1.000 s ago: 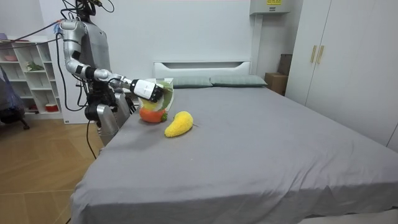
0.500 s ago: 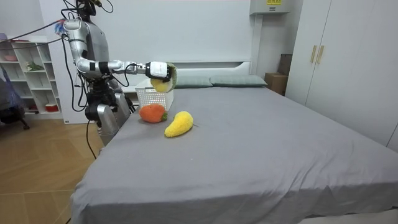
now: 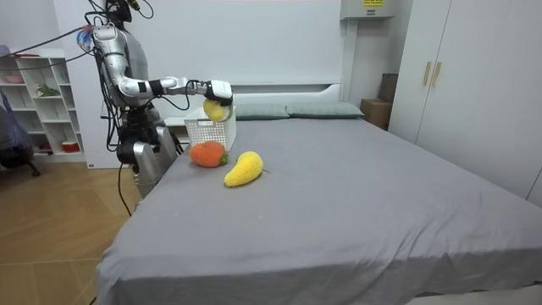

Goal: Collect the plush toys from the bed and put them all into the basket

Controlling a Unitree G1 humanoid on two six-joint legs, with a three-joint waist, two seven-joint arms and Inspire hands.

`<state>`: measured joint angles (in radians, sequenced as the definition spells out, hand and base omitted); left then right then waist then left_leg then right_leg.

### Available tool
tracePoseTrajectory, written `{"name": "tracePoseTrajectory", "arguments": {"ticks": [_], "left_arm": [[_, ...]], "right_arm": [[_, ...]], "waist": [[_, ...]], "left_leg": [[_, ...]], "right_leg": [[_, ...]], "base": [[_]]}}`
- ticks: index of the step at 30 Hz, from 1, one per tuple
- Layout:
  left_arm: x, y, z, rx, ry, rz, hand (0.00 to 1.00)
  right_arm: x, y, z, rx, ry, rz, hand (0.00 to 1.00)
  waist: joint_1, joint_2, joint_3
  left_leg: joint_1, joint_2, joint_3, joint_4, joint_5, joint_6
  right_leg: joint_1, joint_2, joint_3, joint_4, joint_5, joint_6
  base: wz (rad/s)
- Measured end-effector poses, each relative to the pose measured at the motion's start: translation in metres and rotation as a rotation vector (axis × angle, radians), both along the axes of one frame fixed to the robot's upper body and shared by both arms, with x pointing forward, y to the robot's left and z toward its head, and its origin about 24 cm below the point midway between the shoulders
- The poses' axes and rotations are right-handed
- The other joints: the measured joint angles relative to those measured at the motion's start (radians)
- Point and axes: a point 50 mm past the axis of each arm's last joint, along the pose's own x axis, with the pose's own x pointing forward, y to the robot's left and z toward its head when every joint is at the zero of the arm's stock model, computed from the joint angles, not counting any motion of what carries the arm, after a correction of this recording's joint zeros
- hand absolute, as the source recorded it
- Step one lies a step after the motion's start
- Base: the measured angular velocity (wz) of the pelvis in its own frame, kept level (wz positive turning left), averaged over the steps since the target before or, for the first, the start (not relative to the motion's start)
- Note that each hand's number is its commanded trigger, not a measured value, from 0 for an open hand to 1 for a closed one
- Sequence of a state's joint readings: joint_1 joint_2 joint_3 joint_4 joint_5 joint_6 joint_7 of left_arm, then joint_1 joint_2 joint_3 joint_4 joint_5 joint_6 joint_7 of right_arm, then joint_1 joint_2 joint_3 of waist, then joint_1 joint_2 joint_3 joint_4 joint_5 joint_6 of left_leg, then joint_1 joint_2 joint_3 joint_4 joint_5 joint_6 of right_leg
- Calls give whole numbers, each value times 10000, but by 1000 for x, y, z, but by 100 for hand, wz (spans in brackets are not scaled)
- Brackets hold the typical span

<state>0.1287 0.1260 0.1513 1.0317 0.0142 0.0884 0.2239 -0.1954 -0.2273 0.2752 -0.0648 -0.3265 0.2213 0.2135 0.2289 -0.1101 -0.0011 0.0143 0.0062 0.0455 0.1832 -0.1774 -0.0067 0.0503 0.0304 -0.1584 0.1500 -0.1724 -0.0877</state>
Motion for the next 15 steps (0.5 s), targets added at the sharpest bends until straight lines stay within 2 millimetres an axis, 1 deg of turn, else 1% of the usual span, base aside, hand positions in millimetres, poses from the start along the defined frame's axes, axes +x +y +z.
{"name": "tracePoseTrajectory", "arguments": {"ticks": [3, 4, 6, 7, 8, 9, 11, 15], "left_arm": [[2, 0, 0, 5, -37, -53, 0], [3, 0, 0, 2, -53, -51, 0], [5, 0, 1, 4, -100, -66, 0], [6, 0, 1, -4, -115, -78, 0], [6, 0, 1, -3, -123, -85, 0], [6, 0, 1, -1, -129, -90, 0], [9, -1, 1, 63, -118, -346, 0], [15, -2, 3, 122, -231, -496, 0]], "right_arm": [[1, 8, 3, -182, -140, 292, 100], [2, 11, 4, -66, -172, 327, 100], [2, 15, 5, 70, -206, 375, 100], [2, 15, 6, 80, -200, 403, 100], [3, 16, 6, 52, -224, 429, 100], [3, 16, 7, 34, -252, 433, 100], [3, 19, 8, 39, -297, 515, 100], [1, 34, 8, 69, -263, 1053, 100]], "waist": [[131, -69, 5], [228, -95, 20], [254, -148, 45], [277, -143, 66], [305, -186, 57], [327, -158, 83], [544, -144, 97], [578, -131, 105]], "left_leg": [[-41, -37, -121, 19, 9, 14], [-62, -47, -162, 23, 14, 23], [-124, -67, -206, 48, 28, 44], [-164, -88, -249, 55, 39, 58], [-206, -116, -317, 60, 53, 77], [-220, -123, -327, 59, 57, 83], [-232, -141, -317, 42, 60, 94], [-275, -158, -318, -16, 63, 108]], "right_leg": [[9, -33, -96, -13, -10, 16], [6, -44, -124, -13, -14, 23], [-5, -70, -213, -21, -21, 36], [-13, -94, -270, -27, -29, 51], [-35, -119, -332, -24, -34, 66], [-59, -126, -335, -19, -32, 73], [-162, -137, -306, -8, -14, 101], [-174, -149, -305, -3, -12, 120]], "base": [[11], [9], [14], [18], [15], [4], [-6], [0]]}}
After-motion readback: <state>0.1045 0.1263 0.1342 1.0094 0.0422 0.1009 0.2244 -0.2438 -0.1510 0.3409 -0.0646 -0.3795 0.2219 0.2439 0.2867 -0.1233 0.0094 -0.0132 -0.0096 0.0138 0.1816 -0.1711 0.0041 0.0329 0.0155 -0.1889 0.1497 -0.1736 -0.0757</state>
